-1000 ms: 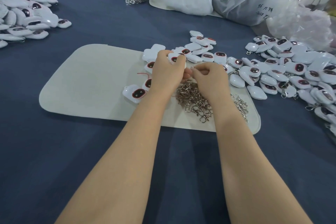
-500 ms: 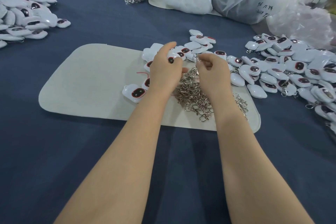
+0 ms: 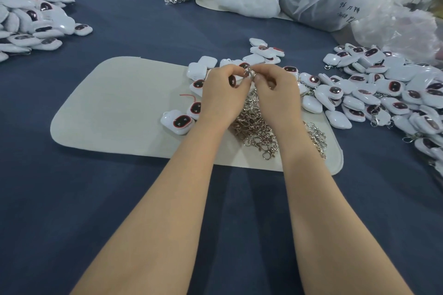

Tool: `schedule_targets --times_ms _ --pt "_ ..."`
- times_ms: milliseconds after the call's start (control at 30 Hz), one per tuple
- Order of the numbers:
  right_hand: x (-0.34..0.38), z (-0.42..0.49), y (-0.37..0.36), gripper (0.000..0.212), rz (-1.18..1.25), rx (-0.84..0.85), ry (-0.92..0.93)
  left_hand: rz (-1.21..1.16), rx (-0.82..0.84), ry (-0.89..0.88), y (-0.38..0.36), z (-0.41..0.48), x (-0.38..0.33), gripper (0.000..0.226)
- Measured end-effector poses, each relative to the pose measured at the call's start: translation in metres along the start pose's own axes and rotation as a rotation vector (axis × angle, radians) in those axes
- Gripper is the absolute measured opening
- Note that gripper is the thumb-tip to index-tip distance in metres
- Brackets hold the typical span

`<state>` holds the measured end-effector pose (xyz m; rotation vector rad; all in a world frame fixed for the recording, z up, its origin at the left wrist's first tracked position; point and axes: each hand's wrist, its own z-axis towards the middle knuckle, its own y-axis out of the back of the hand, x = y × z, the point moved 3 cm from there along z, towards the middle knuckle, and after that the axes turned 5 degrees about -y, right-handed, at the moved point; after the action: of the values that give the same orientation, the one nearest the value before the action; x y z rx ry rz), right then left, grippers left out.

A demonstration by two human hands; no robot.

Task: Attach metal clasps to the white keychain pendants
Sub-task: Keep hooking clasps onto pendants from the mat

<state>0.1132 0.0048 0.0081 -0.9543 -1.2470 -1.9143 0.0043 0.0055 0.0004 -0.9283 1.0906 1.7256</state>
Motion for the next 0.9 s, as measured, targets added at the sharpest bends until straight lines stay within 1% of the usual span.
schedule_targets --times_ms 100,267,400,633,900 --pt "-0.0005 0.0001 -0.0006 0.026 0.008 0.006 0.005 0.006 -0.005 0.011 0.0009 0.0001 0.0002 0.005" --pt "-0.0026 0.0002 0.0015 0.027 0.001 -0.058 -0.035 0.023 -0.042 0.028 0.0031 -0.0006 0.0003 0.009" --pt "-0.0057 0.0001 -0.0017 0.027 -0.047 -0.008 -0.076 0.088 -0.036 -0.014 0.0026 -0.0004 -0.0012 0.009" --pt "-0.0011 -0.0036 -0.0068 0.022 -0.015 0.064 0.016 0.205 -0.002 -0.072 -0.0020 -0.0031 0.0009 0.008" --pt "0.0009 -0.0048 -0.0065 0.016 -0.033 0.017 0.033 0.210 -0.007 -0.086 -0.0012 -0.0026 -0.0003 0.008"
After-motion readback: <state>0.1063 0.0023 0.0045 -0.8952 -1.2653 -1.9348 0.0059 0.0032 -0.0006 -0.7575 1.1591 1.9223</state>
